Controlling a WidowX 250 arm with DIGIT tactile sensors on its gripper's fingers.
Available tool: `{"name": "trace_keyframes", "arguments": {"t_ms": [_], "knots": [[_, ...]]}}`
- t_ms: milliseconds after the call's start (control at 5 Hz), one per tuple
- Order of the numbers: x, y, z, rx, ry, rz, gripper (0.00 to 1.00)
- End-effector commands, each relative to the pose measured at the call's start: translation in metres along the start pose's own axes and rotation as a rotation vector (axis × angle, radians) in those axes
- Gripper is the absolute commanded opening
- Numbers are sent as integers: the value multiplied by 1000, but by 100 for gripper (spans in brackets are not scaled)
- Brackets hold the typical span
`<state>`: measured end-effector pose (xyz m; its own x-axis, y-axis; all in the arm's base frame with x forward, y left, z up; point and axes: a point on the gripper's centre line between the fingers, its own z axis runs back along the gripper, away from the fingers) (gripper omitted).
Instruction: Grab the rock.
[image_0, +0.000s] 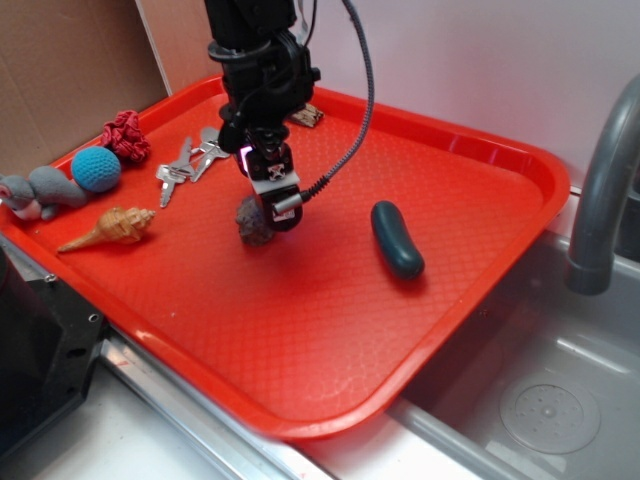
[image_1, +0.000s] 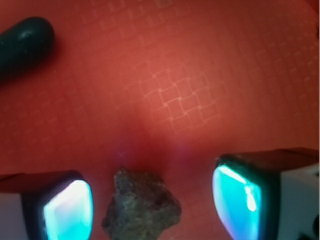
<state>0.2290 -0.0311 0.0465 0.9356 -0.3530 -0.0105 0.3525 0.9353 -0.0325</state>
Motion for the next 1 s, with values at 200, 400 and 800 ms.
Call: {"name": "trace_keyframes", "arguments": {"t_ms": [200, 400, 800], "knots": [[8, 4, 12, 86, -84, 93, 100], [8, 4, 12, 86, -84, 93, 100], [-11, 21, -2, 62, -59, 141, 100]]}}
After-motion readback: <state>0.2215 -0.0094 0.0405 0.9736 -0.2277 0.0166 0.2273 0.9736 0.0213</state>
